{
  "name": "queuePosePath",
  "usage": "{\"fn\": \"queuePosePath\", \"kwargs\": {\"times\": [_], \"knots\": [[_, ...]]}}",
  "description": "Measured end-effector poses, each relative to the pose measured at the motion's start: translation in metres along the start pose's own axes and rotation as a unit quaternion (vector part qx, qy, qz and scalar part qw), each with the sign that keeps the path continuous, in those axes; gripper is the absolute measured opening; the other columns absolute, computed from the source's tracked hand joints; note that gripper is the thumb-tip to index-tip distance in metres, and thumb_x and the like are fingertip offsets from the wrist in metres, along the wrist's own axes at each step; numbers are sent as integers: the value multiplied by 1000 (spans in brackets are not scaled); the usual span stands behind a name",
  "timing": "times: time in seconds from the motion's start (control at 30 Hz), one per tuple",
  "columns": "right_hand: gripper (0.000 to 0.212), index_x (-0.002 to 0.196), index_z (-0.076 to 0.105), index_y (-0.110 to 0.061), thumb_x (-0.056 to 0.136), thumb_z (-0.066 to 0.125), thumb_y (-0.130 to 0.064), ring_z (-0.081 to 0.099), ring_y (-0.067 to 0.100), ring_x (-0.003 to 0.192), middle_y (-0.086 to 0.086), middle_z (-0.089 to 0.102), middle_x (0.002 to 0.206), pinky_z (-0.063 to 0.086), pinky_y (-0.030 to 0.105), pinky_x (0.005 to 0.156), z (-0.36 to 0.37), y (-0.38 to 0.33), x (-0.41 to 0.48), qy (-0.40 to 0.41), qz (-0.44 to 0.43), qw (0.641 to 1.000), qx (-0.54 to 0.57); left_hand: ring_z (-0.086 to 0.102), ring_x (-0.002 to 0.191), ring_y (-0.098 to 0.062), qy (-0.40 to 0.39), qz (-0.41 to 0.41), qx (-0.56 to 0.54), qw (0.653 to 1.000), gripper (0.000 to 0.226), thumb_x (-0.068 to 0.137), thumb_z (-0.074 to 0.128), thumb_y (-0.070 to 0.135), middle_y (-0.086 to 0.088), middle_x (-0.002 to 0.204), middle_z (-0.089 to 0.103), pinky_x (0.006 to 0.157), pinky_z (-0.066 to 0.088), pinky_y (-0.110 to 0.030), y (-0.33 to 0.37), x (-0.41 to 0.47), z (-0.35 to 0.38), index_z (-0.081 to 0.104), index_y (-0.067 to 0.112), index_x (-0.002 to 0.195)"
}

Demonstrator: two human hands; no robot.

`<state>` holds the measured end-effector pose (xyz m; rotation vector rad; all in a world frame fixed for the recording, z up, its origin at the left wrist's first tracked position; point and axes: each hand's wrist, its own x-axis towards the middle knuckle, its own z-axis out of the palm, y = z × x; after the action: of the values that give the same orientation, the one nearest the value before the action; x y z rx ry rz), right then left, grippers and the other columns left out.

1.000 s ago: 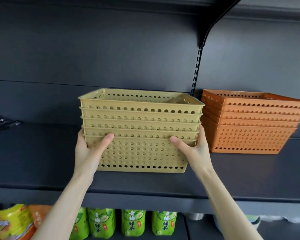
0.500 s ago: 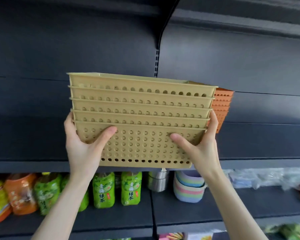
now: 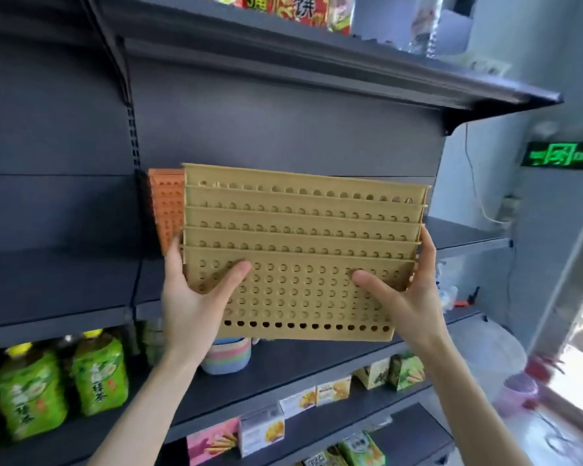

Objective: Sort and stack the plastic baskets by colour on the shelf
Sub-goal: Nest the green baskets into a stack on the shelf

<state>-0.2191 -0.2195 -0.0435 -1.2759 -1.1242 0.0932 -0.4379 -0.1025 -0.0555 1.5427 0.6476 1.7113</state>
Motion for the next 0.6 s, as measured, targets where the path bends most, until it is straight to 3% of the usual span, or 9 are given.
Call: {"fn": "queuePosePath", "kwargs": {"times": [0.1, 0.2, 0.33, 0.43, 0.5, 0.6], "knots": [[97, 137, 23, -42, 60, 82, -35, 57, -1, 108, -25, 57, 115, 51, 37, 93, -43, 12, 18, 21, 3, 1000, -6, 59, 107, -2, -24, -2, -17, 1000, 77, 65, 82, 31, 12, 118, 62, 92, 49, -30, -4, 0, 52, 44, 24, 132], [98, 135, 24, -43, 60, 86, -35, 58, 3, 107, -20, 57, 116, 51, 39, 92, -81, 32, 44, 42, 0, 999, -28, 60, 106, -3, -33, -7, -37, 999, 83, 60, 83, 44, 14, 116, 64, 90, 49, -33, -14, 4, 104, 44, 27, 131], [98, 139, 23, -39, 62, 85, -33, 56, 5, 109, -15, 57, 120, 49, 30, 88, -127, 73, 86, 59, -5, 997, -49, 61, 102, 1, -35, -2, -63, 997, 80, 62, 82, 36, 14, 113, 64, 87, 50, -26, -40, 9, 179, 44, 24, 132], [99, 139, 23, -39, 62, 84, -34, 56, -3, 105, -17, 57, 120, 45, 21, 80, -159, 99, 127, 65, -1, 995, -75, 59, 95, 11, -34, 2, -70, 997, 76, 61, 80, 31, 18, 109, 62, 80, 48, -14, -59, 24, 240, 45, 22, 128], [95, 138, 25, -39, 65, 84, -27, 56, -6, 102, -21, 58, 116, 45, 23, 81, -183, 116, 156, 72, -3, 993, -96, 57, 91, 16, -39, 6, -80, 996, 76, 61, 83, 30, 21, 105, 59, 71, 45, -4, -67, 35, 282, 44, 25, 126], [96, 140, 24, -36, 65, 84, -27, 57, 2, 105, -23, 58, 113, 48, 35, 89, -222, 141, 191, 91, -1, 990, -110, 57, 93, 14, -49, 21, -90, 995, 74, 64, 81, 24, 21, 106, 59, 71, 43, -3, -77, 46, 344, 43, 22, 128]]}}
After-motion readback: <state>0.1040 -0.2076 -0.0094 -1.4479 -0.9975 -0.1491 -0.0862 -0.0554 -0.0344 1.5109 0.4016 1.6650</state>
